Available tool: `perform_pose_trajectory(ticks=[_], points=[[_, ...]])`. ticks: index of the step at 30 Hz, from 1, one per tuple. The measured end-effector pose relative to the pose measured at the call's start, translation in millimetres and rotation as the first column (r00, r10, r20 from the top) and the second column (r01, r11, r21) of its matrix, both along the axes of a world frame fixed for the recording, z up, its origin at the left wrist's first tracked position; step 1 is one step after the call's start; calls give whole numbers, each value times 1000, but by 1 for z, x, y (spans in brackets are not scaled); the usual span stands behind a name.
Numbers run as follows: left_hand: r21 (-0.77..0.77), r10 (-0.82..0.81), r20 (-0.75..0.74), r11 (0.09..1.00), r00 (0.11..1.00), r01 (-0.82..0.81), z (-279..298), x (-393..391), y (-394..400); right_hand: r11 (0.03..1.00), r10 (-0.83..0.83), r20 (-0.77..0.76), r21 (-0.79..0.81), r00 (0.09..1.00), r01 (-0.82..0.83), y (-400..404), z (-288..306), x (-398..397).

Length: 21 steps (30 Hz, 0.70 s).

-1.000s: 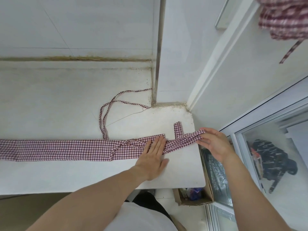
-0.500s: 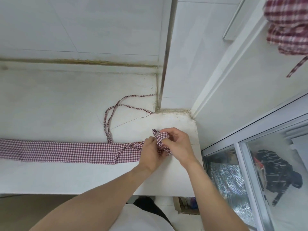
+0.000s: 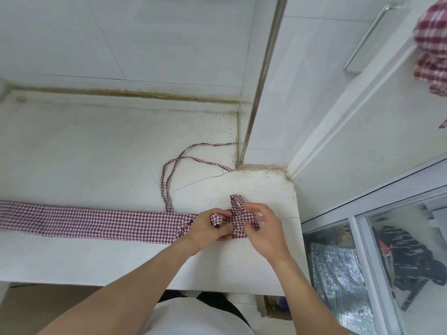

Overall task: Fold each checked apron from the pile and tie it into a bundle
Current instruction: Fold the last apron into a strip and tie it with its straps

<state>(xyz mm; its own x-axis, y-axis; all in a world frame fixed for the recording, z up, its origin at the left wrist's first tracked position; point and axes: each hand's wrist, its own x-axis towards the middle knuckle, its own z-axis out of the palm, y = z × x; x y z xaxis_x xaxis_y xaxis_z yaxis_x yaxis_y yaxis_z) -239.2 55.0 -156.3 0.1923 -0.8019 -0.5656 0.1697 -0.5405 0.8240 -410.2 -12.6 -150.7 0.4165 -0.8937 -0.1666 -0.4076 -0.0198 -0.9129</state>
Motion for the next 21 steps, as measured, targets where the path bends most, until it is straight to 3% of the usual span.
perform_pose_trajectory(ticks=[3,7,9,12,16,21], points=[[-2,42,41,999,998,-42,0,2,1,983,97,-188,-137,977,-124,-2,-20,-9],[-23,0,346,1000,938,8,-5,11,2,973,51,-243,-207,969,-103,4,-41,-10],[-2,-83,546,995,834,100,-5,16,4,973,26,-245,-216,969,-81,5,-45,-9],[81,-226,767,963,600,258,-7,22,6,970,39,-272,-222,962,-102,4,-47,-8],[219,-380,817,901,435,375,-9,23,3,974,95,-354,-159,930,-160,-8,-40,-4],[299,-458,797,866,394,402,-13,23,-3,995,65,-424,-46,903,-93,-33,-25,12]])
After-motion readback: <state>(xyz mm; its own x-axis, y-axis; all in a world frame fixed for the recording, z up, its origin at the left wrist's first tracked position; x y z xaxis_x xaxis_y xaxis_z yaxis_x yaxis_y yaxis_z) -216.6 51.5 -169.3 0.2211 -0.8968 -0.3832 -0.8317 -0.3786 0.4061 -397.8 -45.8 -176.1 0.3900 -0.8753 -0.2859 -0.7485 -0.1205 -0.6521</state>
